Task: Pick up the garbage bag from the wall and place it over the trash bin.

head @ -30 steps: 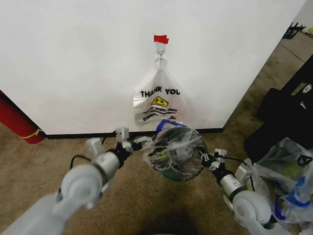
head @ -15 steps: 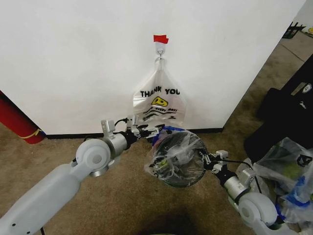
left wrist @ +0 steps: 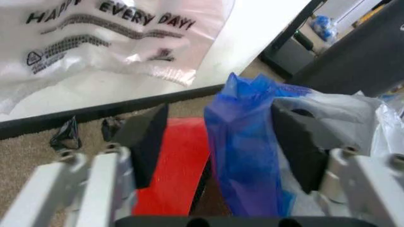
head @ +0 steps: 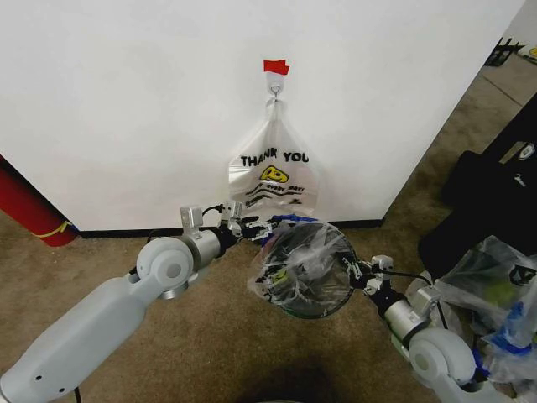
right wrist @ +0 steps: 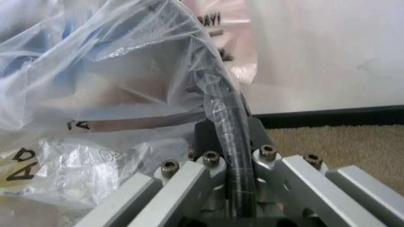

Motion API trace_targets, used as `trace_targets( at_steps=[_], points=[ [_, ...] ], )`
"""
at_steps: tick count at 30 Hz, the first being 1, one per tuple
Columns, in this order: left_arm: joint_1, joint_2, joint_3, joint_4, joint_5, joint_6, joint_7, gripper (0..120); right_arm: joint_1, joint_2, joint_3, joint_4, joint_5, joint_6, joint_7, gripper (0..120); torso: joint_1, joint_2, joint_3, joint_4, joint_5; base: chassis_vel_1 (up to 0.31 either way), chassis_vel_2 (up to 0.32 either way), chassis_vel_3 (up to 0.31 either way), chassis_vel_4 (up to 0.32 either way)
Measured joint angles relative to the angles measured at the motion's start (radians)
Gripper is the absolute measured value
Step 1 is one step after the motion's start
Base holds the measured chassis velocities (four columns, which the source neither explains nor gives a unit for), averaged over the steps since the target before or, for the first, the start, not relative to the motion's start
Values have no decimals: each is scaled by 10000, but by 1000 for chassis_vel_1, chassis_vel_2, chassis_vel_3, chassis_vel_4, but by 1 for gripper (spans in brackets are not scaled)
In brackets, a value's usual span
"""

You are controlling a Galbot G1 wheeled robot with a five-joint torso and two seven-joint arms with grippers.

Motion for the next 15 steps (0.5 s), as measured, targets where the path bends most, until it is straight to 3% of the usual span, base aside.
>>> trace_targets(
  at_steps=[15],
  points=[
    [47, -15, 68, 24, 92, -34, 32, 6, 27, 51, -37, 37, 3, -28, 133, 0, 0, 0, 0, 0, -1, 0, 0, 0, 0]
  ],
)
